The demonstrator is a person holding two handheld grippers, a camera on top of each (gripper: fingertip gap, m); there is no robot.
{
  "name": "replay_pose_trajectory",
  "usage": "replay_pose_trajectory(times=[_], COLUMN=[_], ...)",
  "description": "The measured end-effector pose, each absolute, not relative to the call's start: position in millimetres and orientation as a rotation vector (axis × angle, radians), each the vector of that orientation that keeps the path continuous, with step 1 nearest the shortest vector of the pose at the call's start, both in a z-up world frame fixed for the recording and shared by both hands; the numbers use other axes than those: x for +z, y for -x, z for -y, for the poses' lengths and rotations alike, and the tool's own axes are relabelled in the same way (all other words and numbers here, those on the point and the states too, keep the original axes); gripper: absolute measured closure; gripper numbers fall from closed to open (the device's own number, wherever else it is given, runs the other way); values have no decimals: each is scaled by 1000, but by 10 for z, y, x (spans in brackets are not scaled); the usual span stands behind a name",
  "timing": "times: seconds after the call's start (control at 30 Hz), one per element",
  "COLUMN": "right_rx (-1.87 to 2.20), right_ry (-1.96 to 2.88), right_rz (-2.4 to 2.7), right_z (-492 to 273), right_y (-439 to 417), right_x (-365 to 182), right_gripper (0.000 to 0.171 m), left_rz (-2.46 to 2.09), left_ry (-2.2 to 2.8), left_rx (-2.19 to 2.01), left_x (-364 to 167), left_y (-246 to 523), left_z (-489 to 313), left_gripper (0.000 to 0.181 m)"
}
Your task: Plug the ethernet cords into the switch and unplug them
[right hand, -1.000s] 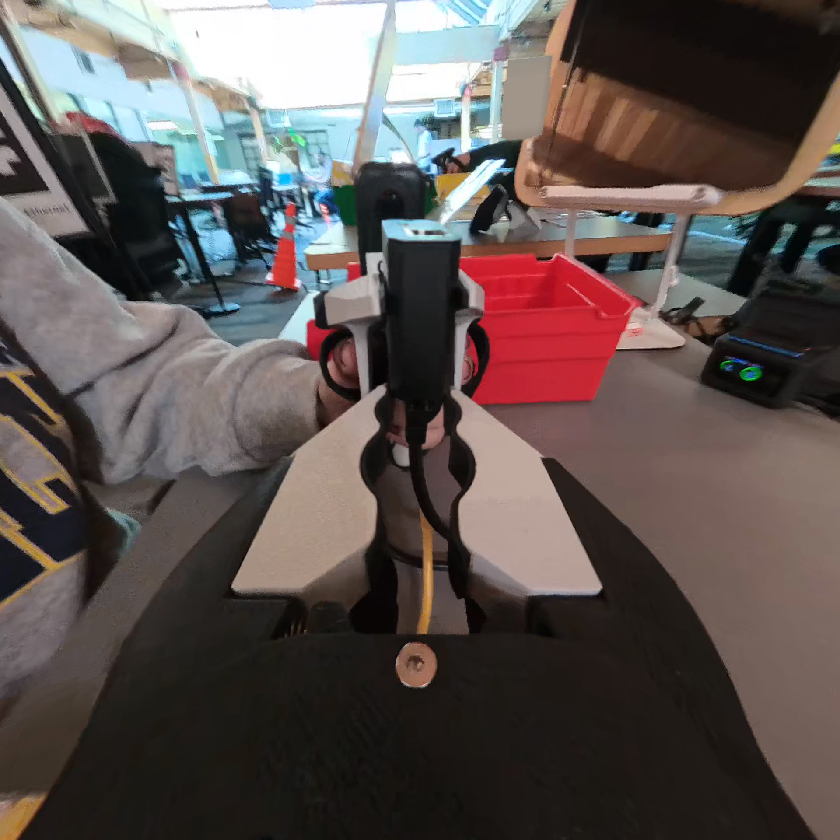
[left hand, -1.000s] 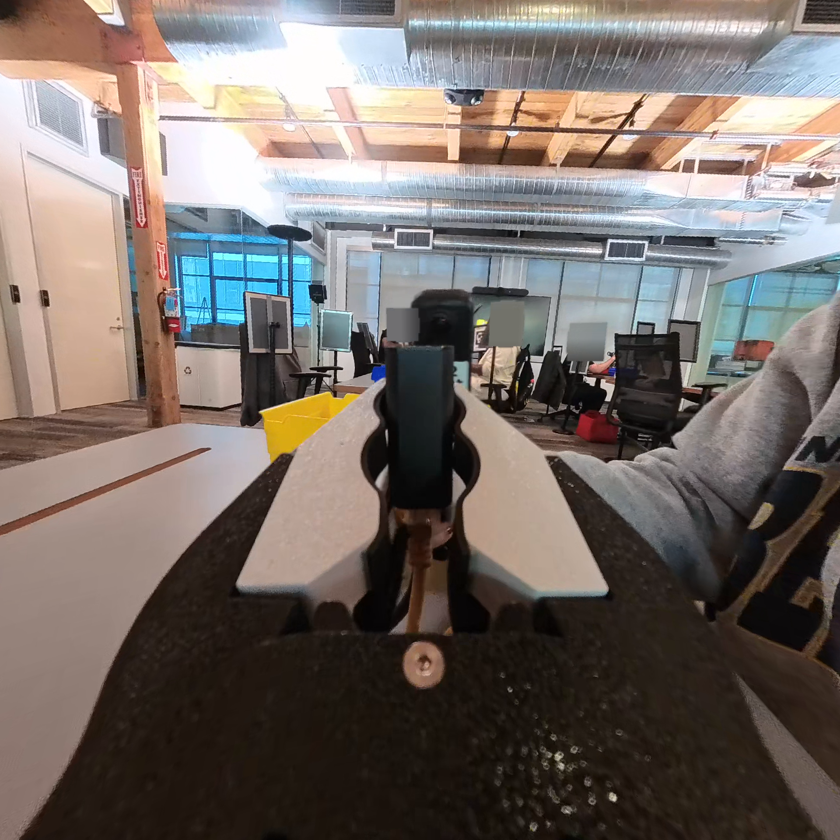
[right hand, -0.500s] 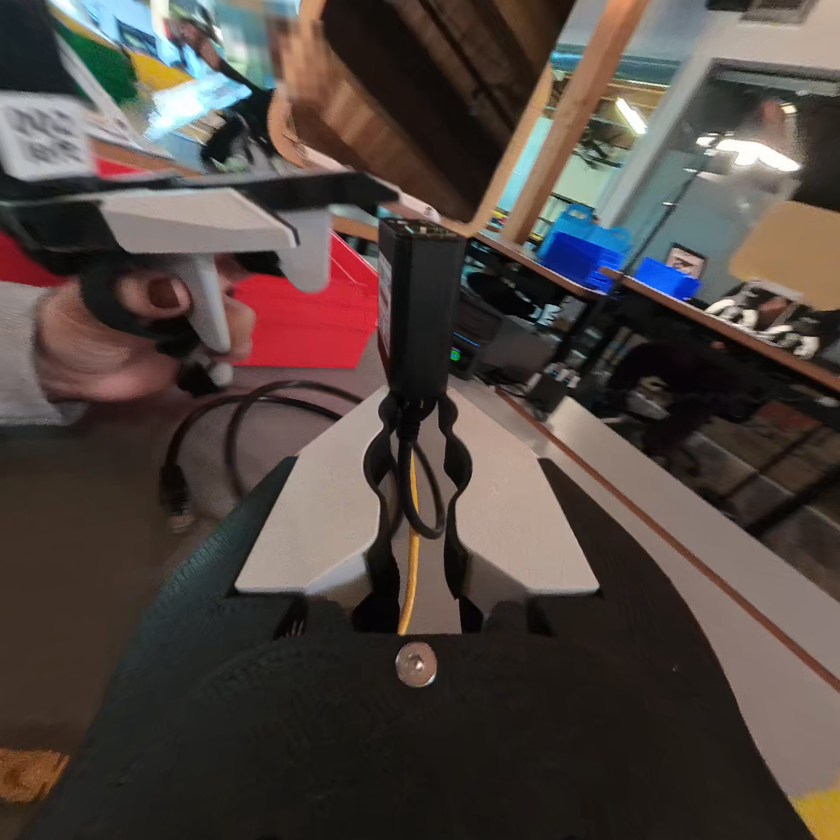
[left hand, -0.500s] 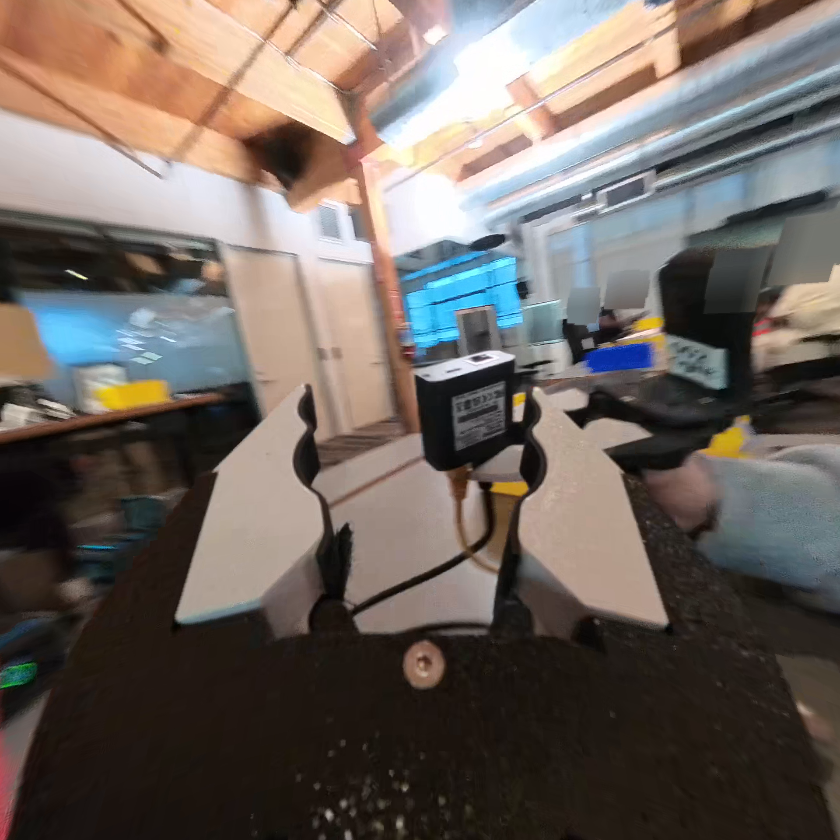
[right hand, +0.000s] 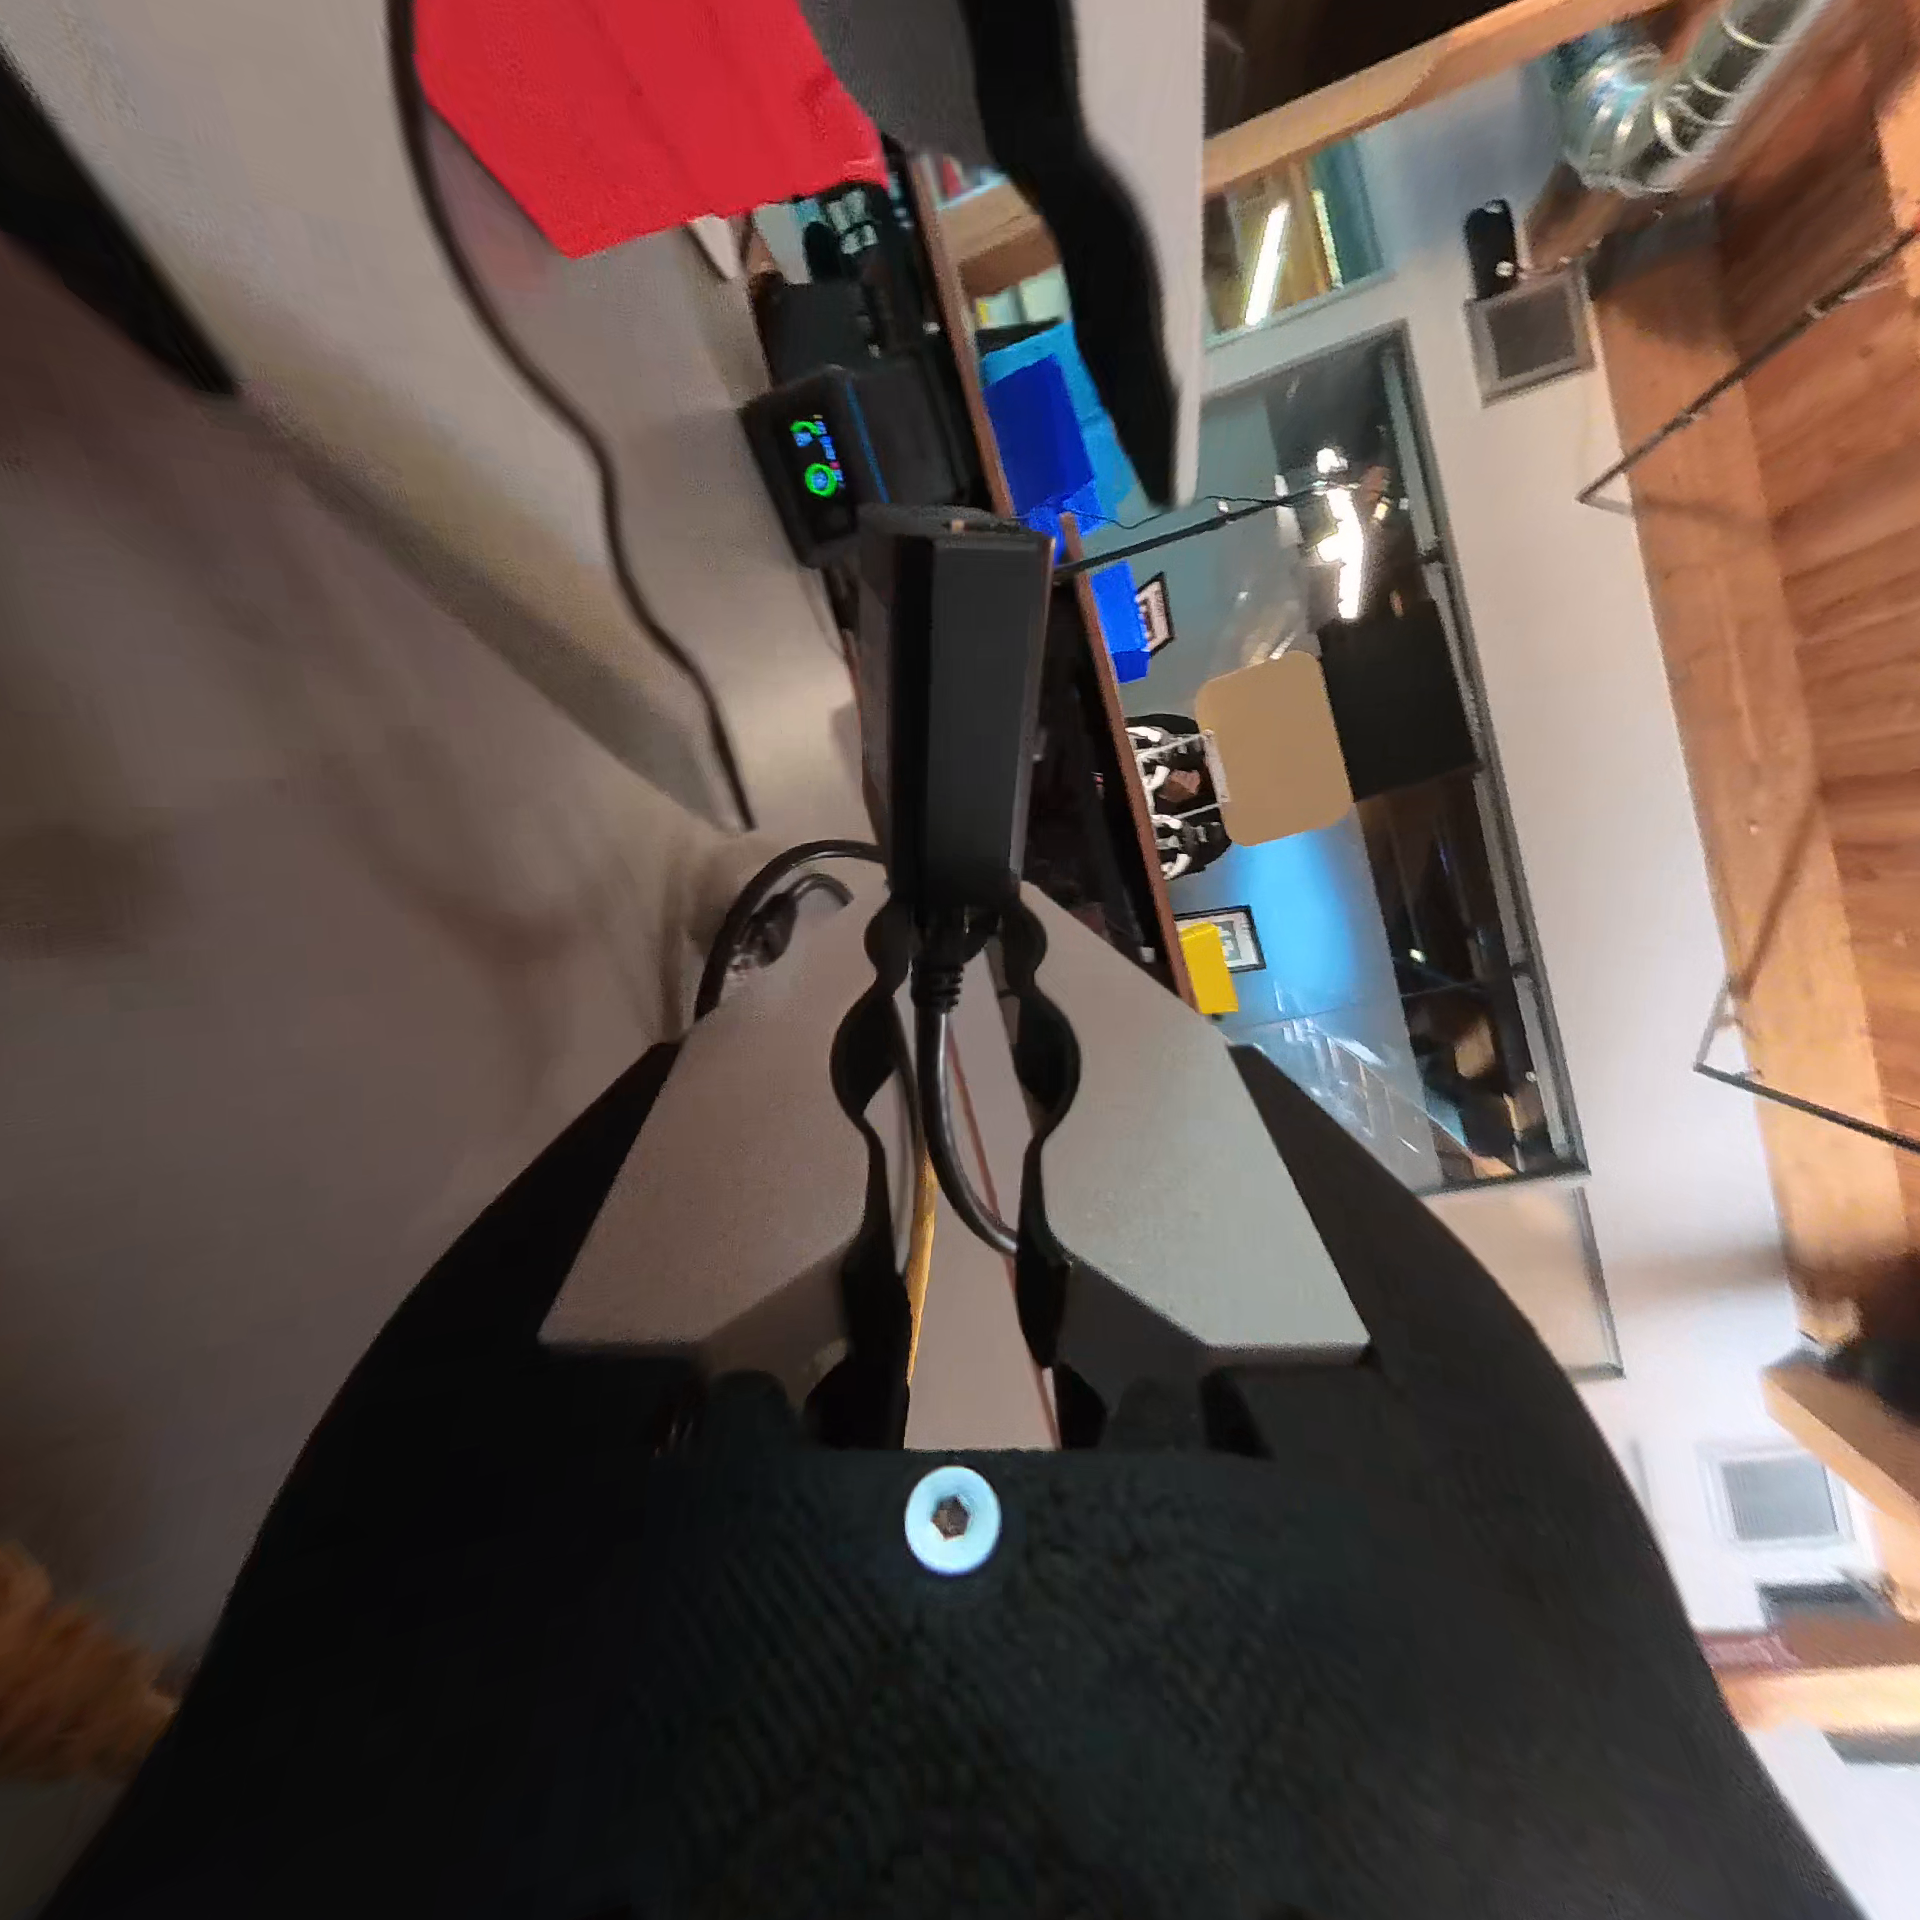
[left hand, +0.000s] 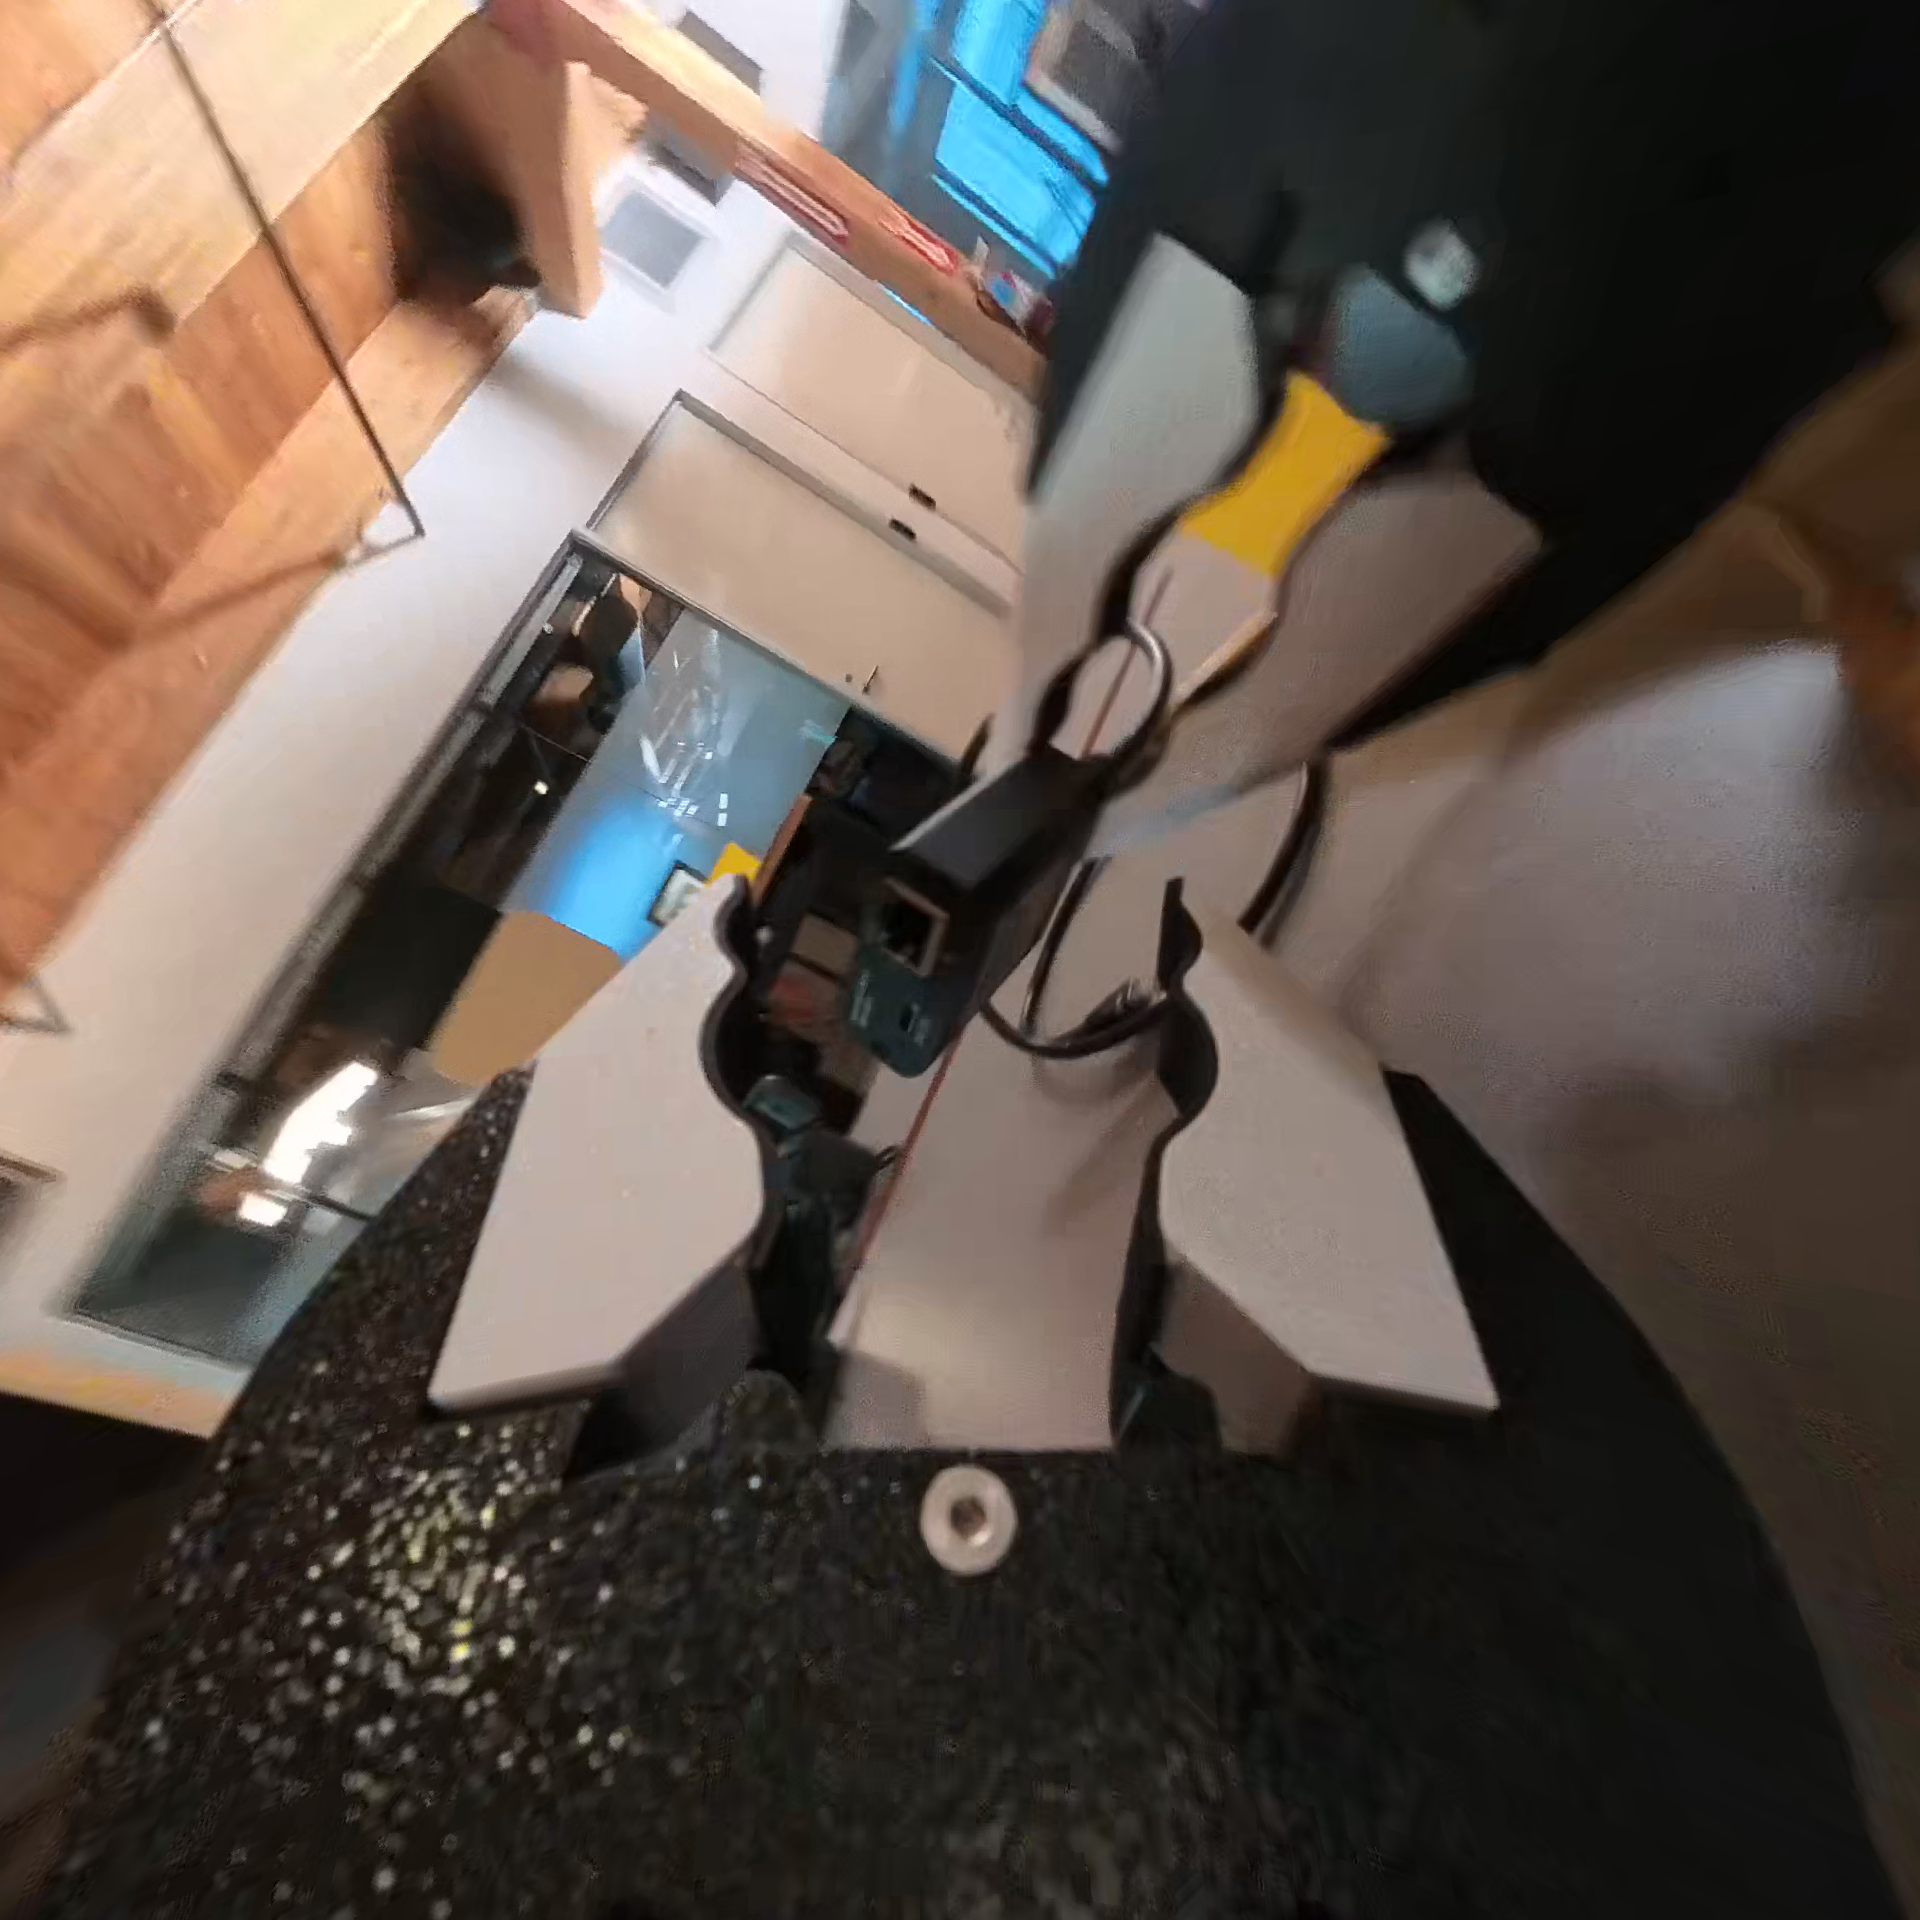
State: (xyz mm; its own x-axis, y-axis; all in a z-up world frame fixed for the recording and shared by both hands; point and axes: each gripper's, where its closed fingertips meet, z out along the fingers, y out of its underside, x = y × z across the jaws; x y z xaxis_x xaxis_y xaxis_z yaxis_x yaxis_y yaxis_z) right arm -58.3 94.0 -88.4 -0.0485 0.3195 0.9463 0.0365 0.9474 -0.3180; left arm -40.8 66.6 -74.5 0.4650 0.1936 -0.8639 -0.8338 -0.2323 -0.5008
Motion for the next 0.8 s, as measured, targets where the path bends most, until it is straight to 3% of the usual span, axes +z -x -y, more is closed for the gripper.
replay_pose_trajectory(times=[0.13,0.33,0.57,0.8], right_rx=[245,136,218,498], right_ry=[243,67,105,214], right_rz=[1667,1744,1792,1858], right_z=[-877,-767,-754,-706], right_y=[568,557,554,474], right_x=[-950,-1164,-1255,-1254], right_gripper=[156,156,158,151], left_rz=[-774,-782,-917,-735], left_ry=[1558,1576,1695,1831], left_rx=[1329,1224,1196,826], left_x=[-964,-1005,-1270,-1381], left_y=[538,472,445,500], left_z=[-698,-711,-730,-697], left_gripper=[111,121,159,160])
